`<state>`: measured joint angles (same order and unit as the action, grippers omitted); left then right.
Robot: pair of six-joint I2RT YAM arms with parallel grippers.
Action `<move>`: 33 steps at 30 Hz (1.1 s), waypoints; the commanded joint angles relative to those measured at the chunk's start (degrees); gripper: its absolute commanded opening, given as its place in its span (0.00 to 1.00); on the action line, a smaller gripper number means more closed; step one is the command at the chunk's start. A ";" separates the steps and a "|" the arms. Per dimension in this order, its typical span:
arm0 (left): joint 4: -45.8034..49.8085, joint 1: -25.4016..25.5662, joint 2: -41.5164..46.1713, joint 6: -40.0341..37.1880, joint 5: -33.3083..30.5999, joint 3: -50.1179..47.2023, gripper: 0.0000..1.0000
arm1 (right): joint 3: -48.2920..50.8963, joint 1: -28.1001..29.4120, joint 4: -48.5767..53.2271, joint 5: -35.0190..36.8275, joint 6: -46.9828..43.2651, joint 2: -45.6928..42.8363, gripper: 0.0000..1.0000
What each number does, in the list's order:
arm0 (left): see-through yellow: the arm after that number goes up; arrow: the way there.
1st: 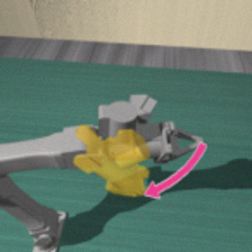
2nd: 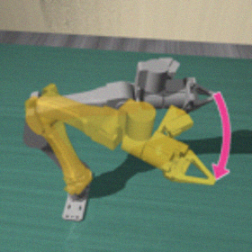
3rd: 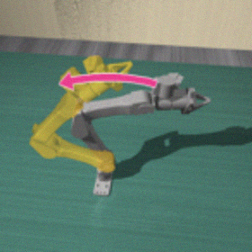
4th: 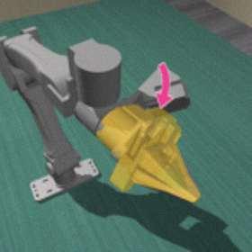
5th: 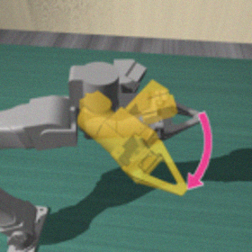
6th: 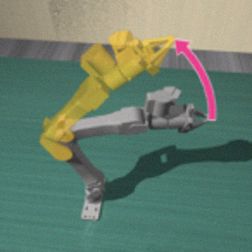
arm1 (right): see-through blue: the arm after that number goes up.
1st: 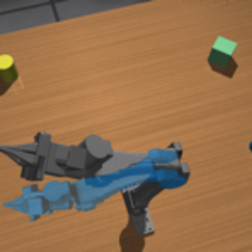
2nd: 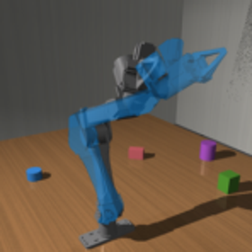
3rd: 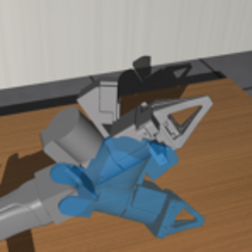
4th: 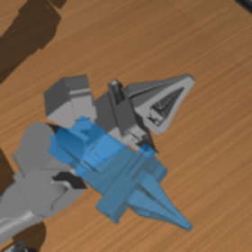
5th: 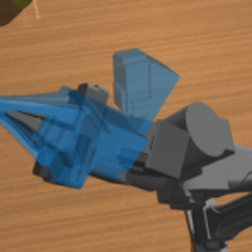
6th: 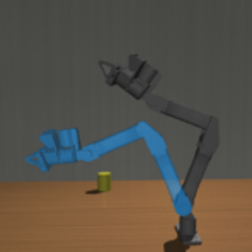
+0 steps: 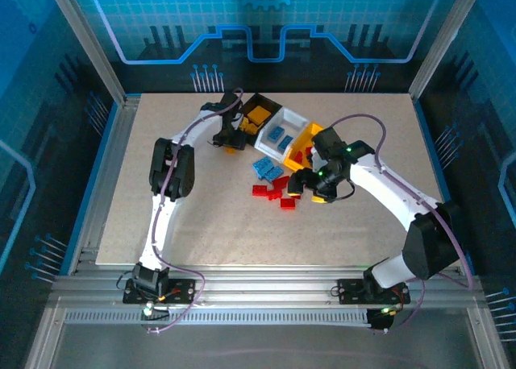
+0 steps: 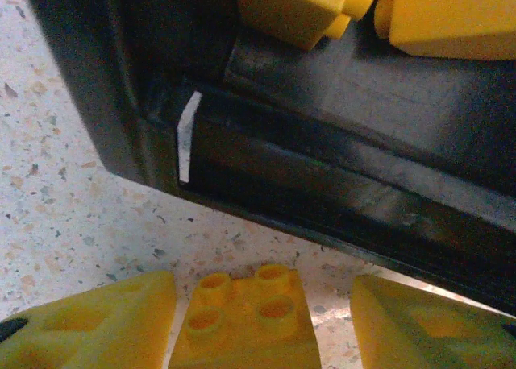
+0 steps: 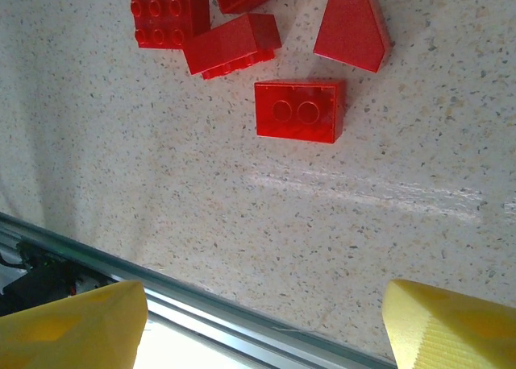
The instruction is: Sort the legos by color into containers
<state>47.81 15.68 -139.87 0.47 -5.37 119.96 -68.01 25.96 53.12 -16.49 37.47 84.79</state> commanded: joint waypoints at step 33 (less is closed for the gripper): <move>-10.19 -3.16 16.74 32.47 20.44 -10.33 0.26 | 3.50 -0.79 -3.07 -0.24 0.06 -3.54 0.79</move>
<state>40.62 13.32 -121.34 24.97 9.58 105.41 -65.91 26.17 50.09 -15.92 38.33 84.01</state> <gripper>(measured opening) 0.346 0.786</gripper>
